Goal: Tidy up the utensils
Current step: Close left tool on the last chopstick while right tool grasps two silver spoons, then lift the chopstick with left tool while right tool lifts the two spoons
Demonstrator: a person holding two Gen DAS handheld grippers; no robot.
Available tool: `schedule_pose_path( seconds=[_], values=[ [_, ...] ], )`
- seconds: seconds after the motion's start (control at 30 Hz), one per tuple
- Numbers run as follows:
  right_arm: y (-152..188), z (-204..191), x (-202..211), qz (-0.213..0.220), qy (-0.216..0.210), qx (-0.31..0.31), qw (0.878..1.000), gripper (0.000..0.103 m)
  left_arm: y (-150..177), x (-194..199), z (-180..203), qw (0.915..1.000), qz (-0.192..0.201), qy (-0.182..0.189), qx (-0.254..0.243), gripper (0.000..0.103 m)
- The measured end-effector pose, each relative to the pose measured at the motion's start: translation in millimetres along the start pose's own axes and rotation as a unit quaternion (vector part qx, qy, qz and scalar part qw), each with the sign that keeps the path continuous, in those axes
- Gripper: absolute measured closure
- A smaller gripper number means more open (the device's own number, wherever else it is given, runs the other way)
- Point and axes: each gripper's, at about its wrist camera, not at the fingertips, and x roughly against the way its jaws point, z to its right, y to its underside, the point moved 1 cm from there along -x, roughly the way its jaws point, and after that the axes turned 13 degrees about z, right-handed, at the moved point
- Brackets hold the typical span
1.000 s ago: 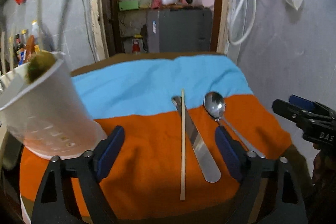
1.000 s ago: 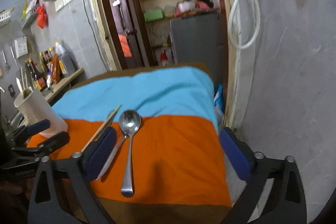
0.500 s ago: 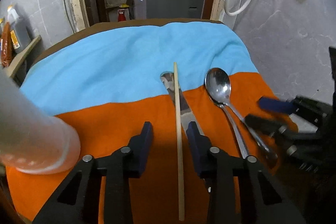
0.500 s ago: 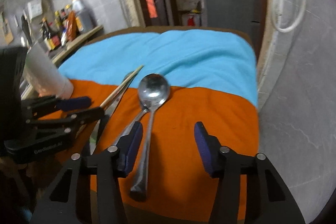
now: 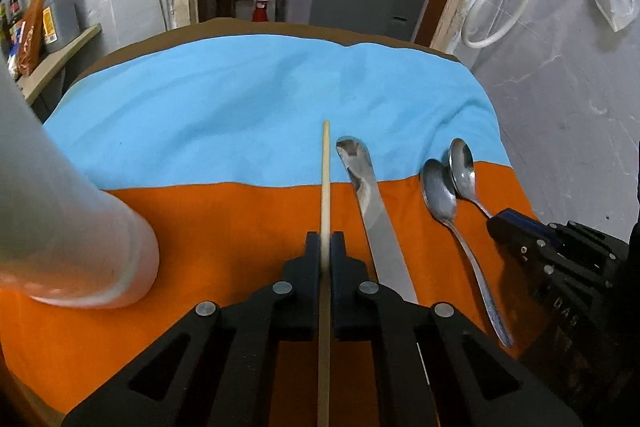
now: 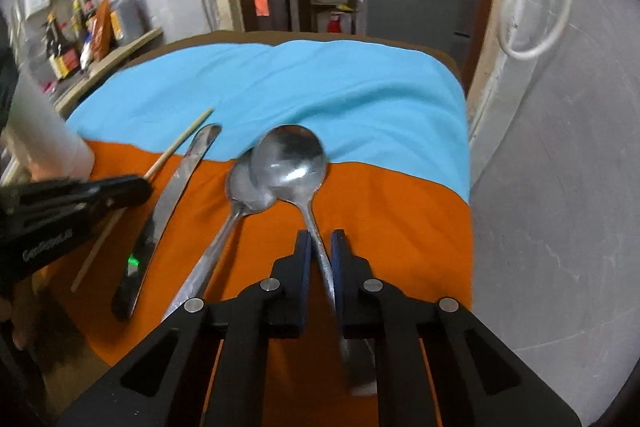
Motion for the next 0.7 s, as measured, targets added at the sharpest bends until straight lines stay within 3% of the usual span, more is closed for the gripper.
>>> schedule_pose_path(
  seconds=[0.07, 0.17, 0.43, 0.53, 0.7],
  values=[
    [-1, 3, 0, -0.001, -0.014, -0.011, 1.000, 0.092, -2, -1, -1, 1.0000, -0.005, 0.003, 0.002, 0.100],
    [-5, 6, -2, 0.002, -0.045, -0.032, 0.998, 0.074, -6, -7, -2, 0.9999, -0.008, 0.008, 0.003, 0.100],
    [-22, -5, -22, -0.014, -0.054, -0.003, 0.998, 0.072, -18, -20, -4, 0.9998, -0.018, 0.001, 0.000, 0.099],
    [-28, -10, -29, -0.013, -0.068, 0.005, 0.998, 0.057, -23, -23, -7, 0.9996, -0.023, 0.002, 0.014, 0.099],
    [-33, -11, -38, -0.011, -0.059, 0.014, 0.998, 0.059, -25, -24, -10, 0.9996, -0.022, -0.001, 0.016, 0.099]
  ],
)
